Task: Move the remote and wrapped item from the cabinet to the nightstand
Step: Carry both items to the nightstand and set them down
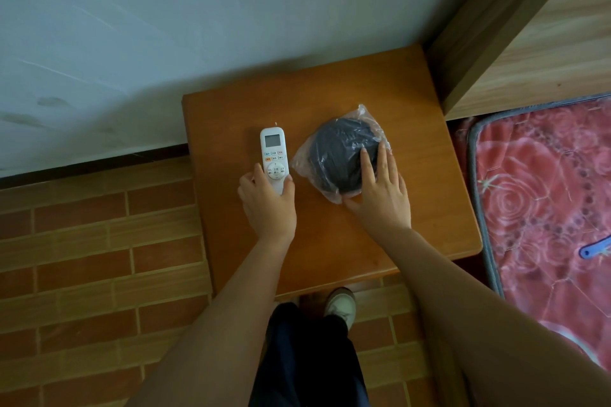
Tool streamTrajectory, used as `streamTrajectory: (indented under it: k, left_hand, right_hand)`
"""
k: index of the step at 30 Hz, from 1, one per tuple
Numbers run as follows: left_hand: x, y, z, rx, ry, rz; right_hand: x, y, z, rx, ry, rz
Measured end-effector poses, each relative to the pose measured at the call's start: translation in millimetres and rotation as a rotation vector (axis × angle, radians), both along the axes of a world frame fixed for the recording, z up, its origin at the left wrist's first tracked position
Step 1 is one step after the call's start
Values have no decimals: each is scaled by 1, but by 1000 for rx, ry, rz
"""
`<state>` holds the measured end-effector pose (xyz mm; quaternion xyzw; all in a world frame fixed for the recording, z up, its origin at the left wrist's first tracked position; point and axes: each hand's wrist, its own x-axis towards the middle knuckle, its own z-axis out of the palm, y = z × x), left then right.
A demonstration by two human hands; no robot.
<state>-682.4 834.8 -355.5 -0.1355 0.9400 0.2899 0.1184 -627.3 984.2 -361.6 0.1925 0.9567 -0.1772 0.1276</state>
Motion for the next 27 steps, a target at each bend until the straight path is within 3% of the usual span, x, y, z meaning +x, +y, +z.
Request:
streamTrajectory:
  k: [8, 16, 20, 27]
  left_hand:
    - [-21, -13, 55, 44, 72, -70]
    - [-23, -62, 206, 141, 298, -418]
    - [-15, -105, 276, -45, 461, -544]
    - [43, -190, 365, -412, 586, -569]
  right_hand:
    - [-9, -7, 64, 13, 24, 22]
    - [-26, -37, 229, -80, 365, 207]
    - [-27, -57, 302, 1, 572, 400]
    - [-9, -109, 389, 46, 704, 831]
